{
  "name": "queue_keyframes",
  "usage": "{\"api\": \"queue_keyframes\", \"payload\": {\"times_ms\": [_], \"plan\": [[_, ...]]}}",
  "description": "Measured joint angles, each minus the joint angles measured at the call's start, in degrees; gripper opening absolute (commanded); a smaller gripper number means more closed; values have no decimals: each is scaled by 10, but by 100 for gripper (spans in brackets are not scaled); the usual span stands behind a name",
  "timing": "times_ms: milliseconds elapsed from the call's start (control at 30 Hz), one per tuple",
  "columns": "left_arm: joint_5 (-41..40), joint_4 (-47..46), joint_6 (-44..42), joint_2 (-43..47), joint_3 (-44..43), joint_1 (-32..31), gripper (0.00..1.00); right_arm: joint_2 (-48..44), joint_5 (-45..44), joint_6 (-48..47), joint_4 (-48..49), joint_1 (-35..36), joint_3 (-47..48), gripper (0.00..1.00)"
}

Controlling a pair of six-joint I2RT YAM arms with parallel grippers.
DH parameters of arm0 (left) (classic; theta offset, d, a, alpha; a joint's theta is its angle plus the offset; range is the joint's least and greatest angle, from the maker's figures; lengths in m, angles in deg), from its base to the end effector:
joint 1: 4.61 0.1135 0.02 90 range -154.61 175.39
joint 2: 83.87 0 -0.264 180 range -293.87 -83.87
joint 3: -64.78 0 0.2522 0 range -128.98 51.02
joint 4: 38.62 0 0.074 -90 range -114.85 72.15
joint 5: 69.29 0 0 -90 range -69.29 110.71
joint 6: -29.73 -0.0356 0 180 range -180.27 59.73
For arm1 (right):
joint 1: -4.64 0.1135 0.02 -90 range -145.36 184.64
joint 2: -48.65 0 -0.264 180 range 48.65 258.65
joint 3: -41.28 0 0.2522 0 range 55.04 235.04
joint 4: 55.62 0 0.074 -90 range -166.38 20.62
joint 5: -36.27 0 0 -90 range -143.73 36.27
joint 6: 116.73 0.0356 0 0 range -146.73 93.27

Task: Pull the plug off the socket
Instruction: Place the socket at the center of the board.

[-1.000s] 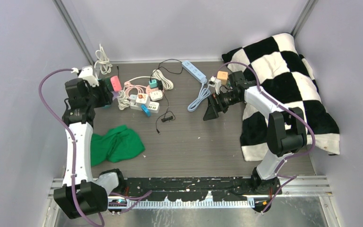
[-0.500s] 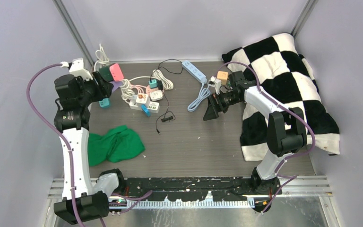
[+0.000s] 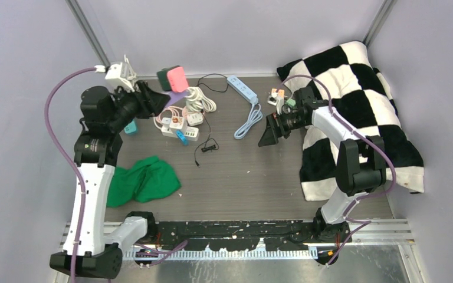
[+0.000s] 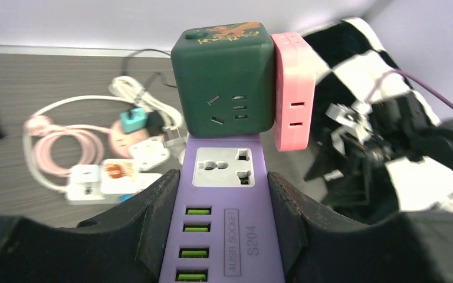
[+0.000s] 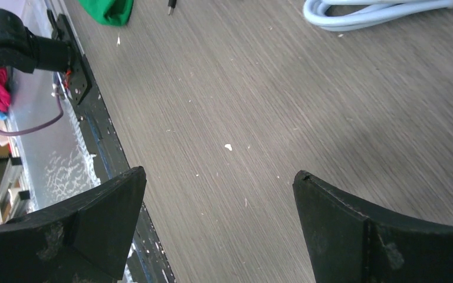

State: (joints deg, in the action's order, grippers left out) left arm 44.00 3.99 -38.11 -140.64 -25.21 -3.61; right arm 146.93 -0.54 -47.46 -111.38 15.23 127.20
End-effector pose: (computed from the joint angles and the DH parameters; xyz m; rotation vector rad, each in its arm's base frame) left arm 0.1918 -0.0107 0.4551 -0.0512 1.7610 -0.6219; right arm 0.3289 0.0905 0.2323 -0.8874 2.2893 1.1770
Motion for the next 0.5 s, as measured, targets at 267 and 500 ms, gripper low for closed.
{"api": "queue_keyframes", "payload": {"times_ms": [267,500], "plan": [[-38,-56,14,-36,0,-214,0,-20,15,8,-1,-66,0,100],[-81,-142,-6,-115,23,-358,0,-32,16,19,2,-148,0,100]]}}
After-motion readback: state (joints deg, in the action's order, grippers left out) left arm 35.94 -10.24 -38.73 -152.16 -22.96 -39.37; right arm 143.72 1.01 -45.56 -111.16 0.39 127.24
